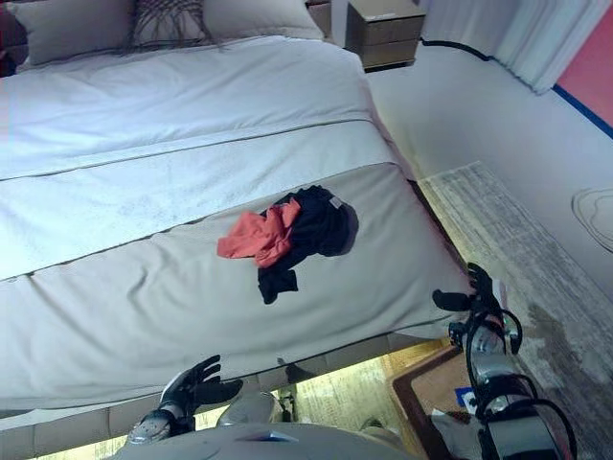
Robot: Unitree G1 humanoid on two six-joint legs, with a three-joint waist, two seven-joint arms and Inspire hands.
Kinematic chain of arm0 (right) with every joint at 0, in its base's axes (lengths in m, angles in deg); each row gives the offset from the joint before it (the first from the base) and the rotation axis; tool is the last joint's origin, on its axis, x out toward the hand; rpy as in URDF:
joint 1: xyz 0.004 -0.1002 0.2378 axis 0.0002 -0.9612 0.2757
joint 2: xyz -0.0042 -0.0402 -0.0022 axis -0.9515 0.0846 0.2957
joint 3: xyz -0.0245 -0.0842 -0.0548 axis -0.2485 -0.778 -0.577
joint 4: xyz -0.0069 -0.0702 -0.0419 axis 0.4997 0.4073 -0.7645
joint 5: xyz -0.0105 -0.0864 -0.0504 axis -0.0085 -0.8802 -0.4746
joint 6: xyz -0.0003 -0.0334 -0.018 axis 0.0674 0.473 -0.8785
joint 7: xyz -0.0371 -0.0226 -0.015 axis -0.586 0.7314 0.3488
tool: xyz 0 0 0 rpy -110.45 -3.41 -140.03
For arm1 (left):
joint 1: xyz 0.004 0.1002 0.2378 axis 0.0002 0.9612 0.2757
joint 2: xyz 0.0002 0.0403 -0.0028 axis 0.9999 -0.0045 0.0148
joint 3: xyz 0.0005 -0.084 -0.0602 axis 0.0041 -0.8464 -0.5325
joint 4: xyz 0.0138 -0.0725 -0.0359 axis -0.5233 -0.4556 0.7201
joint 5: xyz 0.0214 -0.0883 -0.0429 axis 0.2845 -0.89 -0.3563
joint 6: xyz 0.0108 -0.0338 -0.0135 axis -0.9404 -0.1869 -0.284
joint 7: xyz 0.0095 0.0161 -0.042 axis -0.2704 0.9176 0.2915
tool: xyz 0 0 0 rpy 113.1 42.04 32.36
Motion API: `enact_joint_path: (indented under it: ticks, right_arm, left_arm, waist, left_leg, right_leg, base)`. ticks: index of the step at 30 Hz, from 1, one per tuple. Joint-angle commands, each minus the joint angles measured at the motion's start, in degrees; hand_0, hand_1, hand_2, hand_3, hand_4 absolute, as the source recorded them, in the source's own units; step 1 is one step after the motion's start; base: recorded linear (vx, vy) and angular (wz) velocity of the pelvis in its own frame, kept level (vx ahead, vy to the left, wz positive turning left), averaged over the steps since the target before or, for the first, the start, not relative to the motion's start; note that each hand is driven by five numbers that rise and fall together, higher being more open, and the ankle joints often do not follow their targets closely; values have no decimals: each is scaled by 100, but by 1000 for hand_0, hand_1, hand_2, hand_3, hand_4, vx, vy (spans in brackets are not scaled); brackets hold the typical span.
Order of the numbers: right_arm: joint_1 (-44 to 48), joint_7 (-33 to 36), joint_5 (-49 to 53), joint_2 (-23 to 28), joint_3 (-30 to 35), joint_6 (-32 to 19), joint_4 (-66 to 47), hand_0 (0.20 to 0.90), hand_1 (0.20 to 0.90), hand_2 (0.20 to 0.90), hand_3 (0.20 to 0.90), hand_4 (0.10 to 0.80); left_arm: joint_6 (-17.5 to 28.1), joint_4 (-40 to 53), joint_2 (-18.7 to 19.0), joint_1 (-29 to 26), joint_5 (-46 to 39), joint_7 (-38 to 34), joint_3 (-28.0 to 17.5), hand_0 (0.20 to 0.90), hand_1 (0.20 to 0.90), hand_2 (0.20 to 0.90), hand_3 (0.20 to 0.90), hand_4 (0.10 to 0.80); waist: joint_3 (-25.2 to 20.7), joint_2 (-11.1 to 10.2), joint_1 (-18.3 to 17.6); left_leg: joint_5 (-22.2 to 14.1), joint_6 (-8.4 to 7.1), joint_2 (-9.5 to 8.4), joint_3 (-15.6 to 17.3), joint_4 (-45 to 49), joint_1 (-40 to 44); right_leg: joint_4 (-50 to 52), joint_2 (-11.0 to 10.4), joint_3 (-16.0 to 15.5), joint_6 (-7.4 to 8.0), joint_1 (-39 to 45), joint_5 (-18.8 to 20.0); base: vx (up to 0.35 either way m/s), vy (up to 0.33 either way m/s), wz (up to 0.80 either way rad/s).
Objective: Pick up the clothes from the bed and place them into the basket
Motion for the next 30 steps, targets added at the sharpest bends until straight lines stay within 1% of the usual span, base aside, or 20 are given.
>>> enact_joint_path:
  ticks: [1, 2, 3, 4, 5, 6, 7, 8, 9, 10, 12, 15, 17, 19, 20, 21, 24, 27, 30]
  right_arm:
    - [264, 212, -350, 697, -100, -218, -228, 900, 900, 900, 900, 800]
    - [239, 269, -378, 677, -95, -208, -159, 900, 900, 900, 900, 800]
    - [232, 277, -400, 674, -91, -213, -142, 900, 900, 900, 900, 800]
    - [223, 300, -541, 672, -103, -270, -60, 900, 900, 900, 900, 800]
    - [252, 279, -722, 690, -165, -287, 7, 900, 900, 900, 900, 800]
    - [312, 312, -942, 738, -272, -326, 62, 900, 900, 900, 900, 800]
    - [353, 330, -1063, 775, -322, -361, 79, 900, 900, 900, 900, 800]
    - [378, 359, -1227, 796, -371, -382, 101, 900, 900, 900, 900, 800]
    - [392, 425, -1381, 823, -400, -419, 185, 900, 900, 900, 900, 800]
    - [405, 444, -1583, 844, -434, -452, 245, 900, 900, 900, 900, 800]
    - [483, 506, -2163, 934, -549, -569, 259, 900, 900, 900, 900, 800]
    - [575, 534, -2499, 1097, -690, -652, 48, 900, 900, 900, 900, 800]
    - [764, 607, -2621, 1180, -888, -569, -161, 900, 900, 900, 900, 800]
    - [1025, 785, -2757, 1216, -1050, -603, -202, 900, 900, 900, 900, 800]
    - [1237, 813, -2680, 1240, -1154, -611, -207, 900, 900, 900, 900, 800]
    - [1245, 813, -2678, 1240, -1158, -612, -203, 900, 900, 900, 900, 800]
    - [1738, 941, -2536, 1374, -1347, -704, -270, 900, 900, 900, 900, 800]
    - [2053, 1003, -2404, 1496, -1455, -775, -288, 900, 900, 900, 900, 800]
    - [2429, 996, -2234, 1745, -1580, -875, -326, 900, 900, 900, 900, 800]
  left_arm:
    - [63, 200, 333, -40, -118, 12, 32, 900, 900, 900, 900, 800]
    - [39, 244, 367, -53, -158, -39, 86, 900, 900, 900, 900, 800]
    - [33, 252, 371, -59, -172, -51, 101, 900, 900, 900, 900, 800]
    - [3, 262, 407, -100, -259, -93, 147, 900, 900, 900, 900, 800]
    - [-17, 249, 437, -166, -302, -138, 170, 900, 900, 900, 900, 800]
    - [-76, 270, 501, -240, -330, -169, 145, 900, 900, 900, 900, 800]
    - [-124, 313, 547, -263, -367, -199, 122, 900, 900, 900, 900, 800]
    - [-166, 343, 565, -291, -402, -278, 112, 900, 900, 900, 900, 800]
    - [-199, 328, 555, -312, -376, -351, 102, 900, 900, 900, 900, 800]
    - [-229, 325, 530, -290, -307, -395, 67, 900, 900, 900, 900, 800]
    - [-200, 334, 499, -147, -116, -342, -13, 900, 900, 900, 900, 800]
    - [-115, 327, 480, 56, 36, -327, 4, 900, 900, 900, 900, 800]
    - [-76, 386, 567, 39, -73, -317, -25, 900, 900, 900, 900, 800]
    - [-59, 432, 657, -91, -110, -327, -1, 900, 900, 900, 900, 800]
    - [-7, 456, 716, -161, -140, -348, 8, 900, 900, 900, 900, 800]
    - [-6, 455, 715, -164, -140, -348, 5, 900, 900, 900, 900, 800]
    - [8, 608, 868, -354, -211, -461, 37, 900, 900, 900, 900, 800]
    - [48, 668, 906, -393, -157, -479, 33, 900, 900, 900, 900, 800]
    - [121, 710, 934, -304, -185, -541, 56, 900, 900, 900, 900, 800]
  waist:
    - [-309, 47, -6]
    - [-256, 36, -106]
    - [-259, 49, -126]
    - [-215, 0, -198]
    - [-173, -88, -257]
    - [-103, -207, -314]
    - [-45, -245, -349]
    - [-6, -288, -385]
    - [-6, -306, -385]
    - [-17, -325, -352]
    - [-69, -365, -185]
    - [-88, -382, -57]
    - [-58, -364, 24]
    - [43, -344, 90]
    - [134, -335, 138]
    - [133, -335, 133]
    - [427, -360, 283]
    - [620, -354, 384]
    - [857, -288, 526]
  left_leg:
    - [-210, -66, 87, -343, 22, -35]
    - [-249, -76, 91, -457, 22, -2]
    - [-243, -84, 113, -485, 22, -15]
    - [-261, -108, 92, -584, 22, 15]
    - [-307, -145, 70, -666, 22, 47]
    - [-381, -188, 48, -720, 22, 103]
    - [-441, -211, 71, -741, 22, 152]
    - [-496, -209, 77, -768, 22, 167]
    - [-501, -210, 86, -821, 22, 162]
    - [-493, -203, 78, -859, 22, 148]
    - [-443, -207, 73, -917, 22, 81]
    - [-406, -204, 61, -992, 22, 27]
    - [-363, -218, 98, -1034, 22, -115]
    - [-294, -241, 146, -1058, 22, -281]
    - [-249, -256, 177, -1092, 22, -396]
    - [-247, -257, 177, -1094, 22, -401]
    - [-108, -320, 282, -1186, 22, -755]
    - [-7, -362, 310, -1256, 22, -993]
    - [62, -427, 317, -1361, 129, -1268]
  right_leg:
    - [1677, -87, 928, 245, -891, 992]
    - [1576, 57, 1125, 217, -1120, 1004]
    - [1476, 121, 1135, 196, -1151, 1018]
    - [1079, 225, 1195, 173, -1191, 987]
    - [538, 256, 1255, 208, -1220, 1108]
    - [-233, 264, 1274, 266, -1275, 1194]
    - [-551, 291, 1260, 301, -1248, 1263]
    - [-761, 315, 1340, 331, -1275, 1331]
    - [-924, 360, 1429, 317, -1203, 1235]
    - [-990, 377, 1417, 307, -1105, 1194]
    - [-1136, 425, 1261, 291, -865, 1102]
    - [-1280, 483, 1142, 285, -730, 1017]
    - [-1263, 546, 1099, 254, -786, 884]
    - [-1257, 590, 1034, 208, -879, 787]
    - [-1249, 634, 1020, 175, -948, 723]
    - [-1246, 633, 1018, 174, -953, 721]
    - [-1240, 737, 981, 100, -1151, 646]
    - [-1232, 753, 923, 63, -1329, 685]
    - [-1142, 744, 828, 6, -1524, 691]
  base:
    - [72, 24, 60]
    - [61, -34, 60]
    - [94, -103, 68]
    - [126, -167, 66]
    - [197, -289, 78]
    - [181, -288, 70]
    - [142, -277, 61]
    - [100, -199, 47]
    - [88, -178, 51]
    - [90, -155, 62]
    - [74, -138, 49]
    - [127, -124, 0]
    - [-23, -112, 5]
    - [-98, -126, 2]
    - [-86, -99, 5]
    - [-113, -146, 8]
    - [-119, -193, 23]
    - [-50, -136, 21]
    - [3, -93, 18]
